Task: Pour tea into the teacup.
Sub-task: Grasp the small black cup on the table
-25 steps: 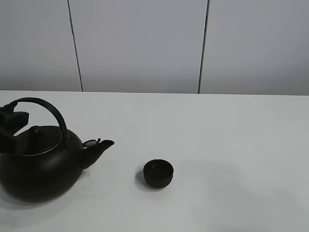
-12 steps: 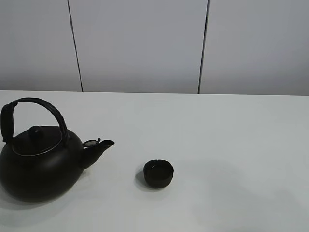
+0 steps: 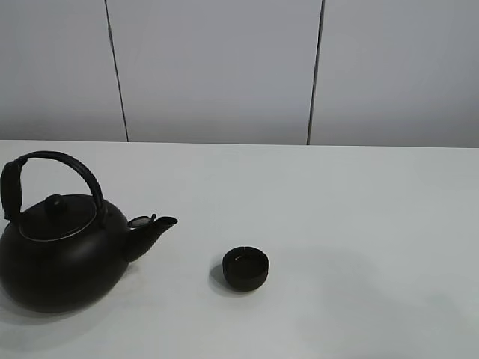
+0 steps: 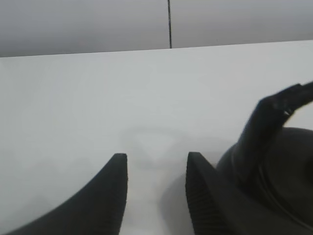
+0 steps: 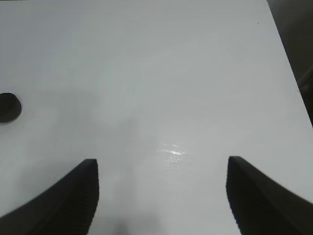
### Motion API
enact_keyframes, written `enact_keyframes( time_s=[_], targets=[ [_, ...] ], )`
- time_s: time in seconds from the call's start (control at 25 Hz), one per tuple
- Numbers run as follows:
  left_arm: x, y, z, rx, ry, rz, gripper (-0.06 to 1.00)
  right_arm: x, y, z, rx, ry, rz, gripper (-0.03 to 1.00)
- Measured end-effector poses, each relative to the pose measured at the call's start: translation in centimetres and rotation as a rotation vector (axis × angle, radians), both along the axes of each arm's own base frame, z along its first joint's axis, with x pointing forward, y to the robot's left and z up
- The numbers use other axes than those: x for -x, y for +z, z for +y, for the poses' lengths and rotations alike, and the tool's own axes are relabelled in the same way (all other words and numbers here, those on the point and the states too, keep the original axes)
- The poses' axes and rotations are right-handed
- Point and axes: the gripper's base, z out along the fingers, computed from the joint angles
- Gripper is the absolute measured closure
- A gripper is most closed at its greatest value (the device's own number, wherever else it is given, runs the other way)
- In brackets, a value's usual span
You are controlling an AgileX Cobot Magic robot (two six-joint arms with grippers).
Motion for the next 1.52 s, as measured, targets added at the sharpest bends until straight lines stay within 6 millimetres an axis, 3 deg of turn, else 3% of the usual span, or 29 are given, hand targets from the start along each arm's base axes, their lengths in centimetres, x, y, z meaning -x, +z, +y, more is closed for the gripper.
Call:
enact_keyframes(
  time_s=[0.36,0.68,0.8,0.96,1.16,1.28,1.4,1.52],
  targets=[
    [-3.8,1.4,-1.1,0.117,0.042,0.014,0.65,0.0,0.0,0.0,0.0,0.0,0.001,0.46],
    [-7.4,6.9,-2.7,0.197,-0.02,0.108,0.62,0.0,0.0,0.0,0.0,0.0,0.001,0.46],
    [-8.7,9.0,-1.9,0.184,-0.02,0.242,0.57,0.0,0.0,0.0,0.0,0.0,0.001,0.46],
    [-9.5,11.5,1.6,0.139,0.065,0.339,0.55,0.0,0.0,0.0,0.0,0.0,0.001,0.46],
    [-8.5,13.6,7.8,0.098,0.26,0.321,0.55,0.0,0.0,0.0,0.0,0.0,0.001,0.46],
    [-6.9,15.3,10.0,0.068,0.332,0.332,0.55,0.0,0.0,0.0,0.0,0.0,0.001,0.46],
    [-4.7,18.6,9.8,0.057,0.342,0.272,0.55,0.0,0.0,0.0,0.0,0.0,-0.001,0.46],
    [-1.3,22.6,8.3,0.064,0.315,0.167,0.55,0.0,0.0,0.0,0.0,0.0,0.0,0.46]
  ],
)
